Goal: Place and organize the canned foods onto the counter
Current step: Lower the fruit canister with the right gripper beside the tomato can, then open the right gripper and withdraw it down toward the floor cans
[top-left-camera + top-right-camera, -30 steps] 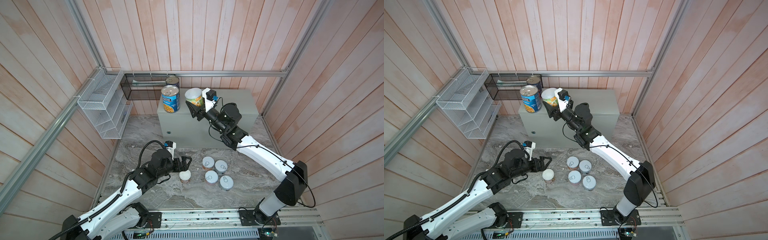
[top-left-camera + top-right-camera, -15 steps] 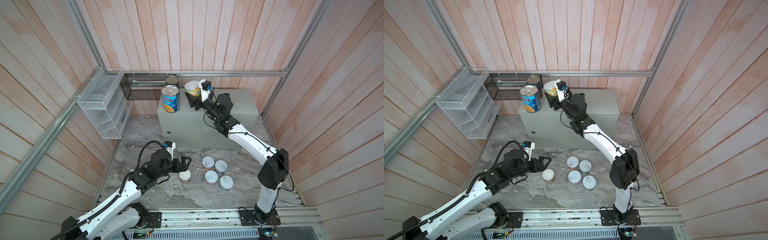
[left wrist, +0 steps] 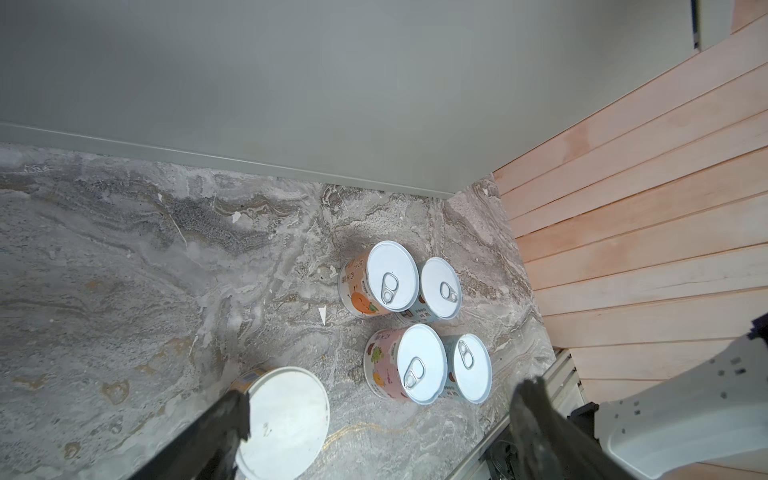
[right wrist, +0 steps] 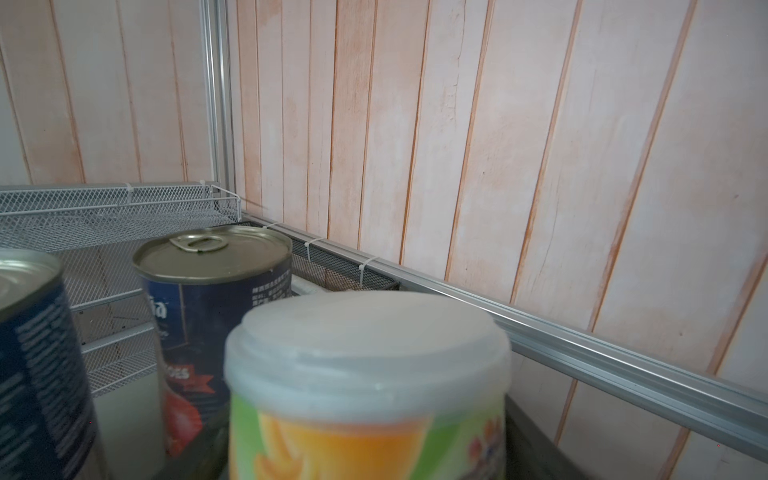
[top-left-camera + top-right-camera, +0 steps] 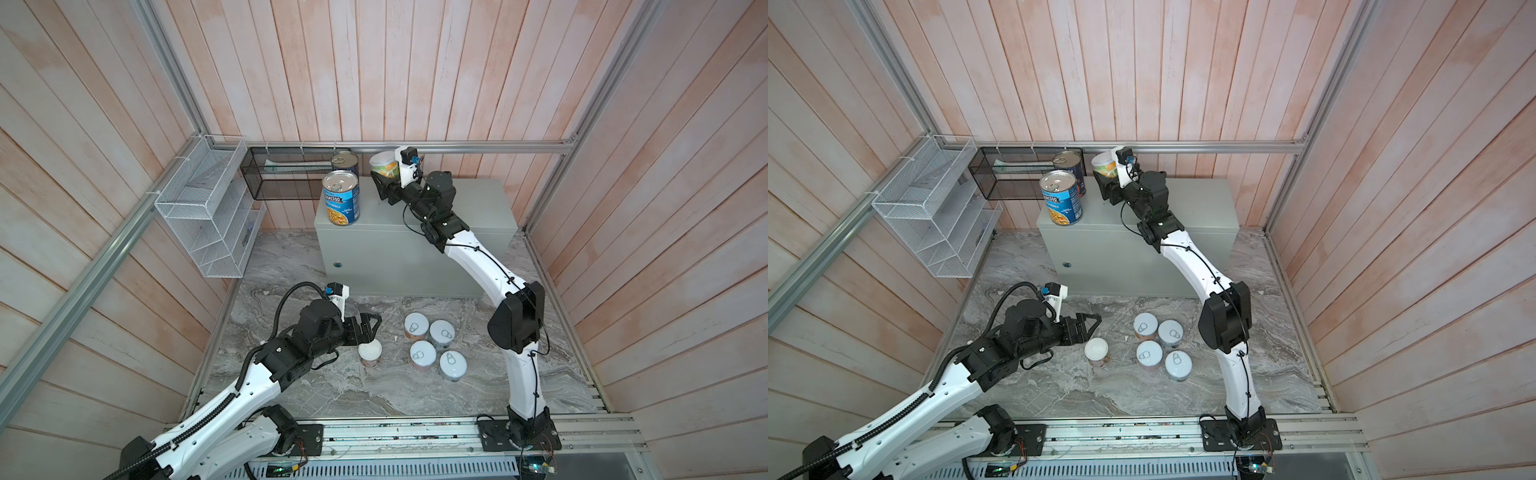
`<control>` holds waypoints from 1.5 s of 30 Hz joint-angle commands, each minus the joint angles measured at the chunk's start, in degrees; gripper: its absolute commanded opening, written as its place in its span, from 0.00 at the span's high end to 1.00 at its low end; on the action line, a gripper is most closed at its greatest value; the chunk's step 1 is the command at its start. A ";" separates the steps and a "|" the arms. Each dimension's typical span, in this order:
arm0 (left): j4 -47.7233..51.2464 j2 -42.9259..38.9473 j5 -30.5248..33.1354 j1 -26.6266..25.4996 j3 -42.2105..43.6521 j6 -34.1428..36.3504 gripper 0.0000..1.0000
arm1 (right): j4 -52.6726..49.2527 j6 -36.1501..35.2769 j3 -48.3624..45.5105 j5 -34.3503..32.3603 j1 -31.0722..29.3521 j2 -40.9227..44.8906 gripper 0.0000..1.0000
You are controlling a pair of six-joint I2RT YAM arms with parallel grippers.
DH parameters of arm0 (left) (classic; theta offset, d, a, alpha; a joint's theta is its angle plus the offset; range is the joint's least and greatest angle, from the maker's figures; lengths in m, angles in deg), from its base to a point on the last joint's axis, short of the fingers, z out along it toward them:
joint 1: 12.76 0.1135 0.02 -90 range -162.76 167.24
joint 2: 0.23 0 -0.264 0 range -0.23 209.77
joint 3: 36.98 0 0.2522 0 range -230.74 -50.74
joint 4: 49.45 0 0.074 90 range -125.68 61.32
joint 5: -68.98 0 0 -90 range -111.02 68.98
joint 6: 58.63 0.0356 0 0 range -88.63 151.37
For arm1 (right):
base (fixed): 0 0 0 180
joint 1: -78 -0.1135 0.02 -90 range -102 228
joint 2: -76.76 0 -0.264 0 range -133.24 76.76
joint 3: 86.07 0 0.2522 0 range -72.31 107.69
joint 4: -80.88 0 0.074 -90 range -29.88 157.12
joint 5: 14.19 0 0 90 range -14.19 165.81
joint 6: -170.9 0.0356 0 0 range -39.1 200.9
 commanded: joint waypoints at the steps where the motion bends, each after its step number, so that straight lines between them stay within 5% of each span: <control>1: 0.23 0.21 1.10 0.26 0.80 -0.31 0.00 | 1.65 0.29 7.78 3.71 -0.30 -2.14 0.24; 22: -0.90 3.38 -0.39 0.29 -0.48 -0.09 0.00 | 0.25 5.70 9.57 4.56 1.81 -4.67 0.17; 29: -1.40 4.08 -0.92 0.26 -0.56 -0.09 0.00 | -0.17 4.72 6.84 5.38 2.19 -1.70 0.04; 45: 4.41 4.41 3.43 0.25 -3.15 3.30 0.00 | 11.49 5.23 -17.04 2.34 2.19 16.64 0.02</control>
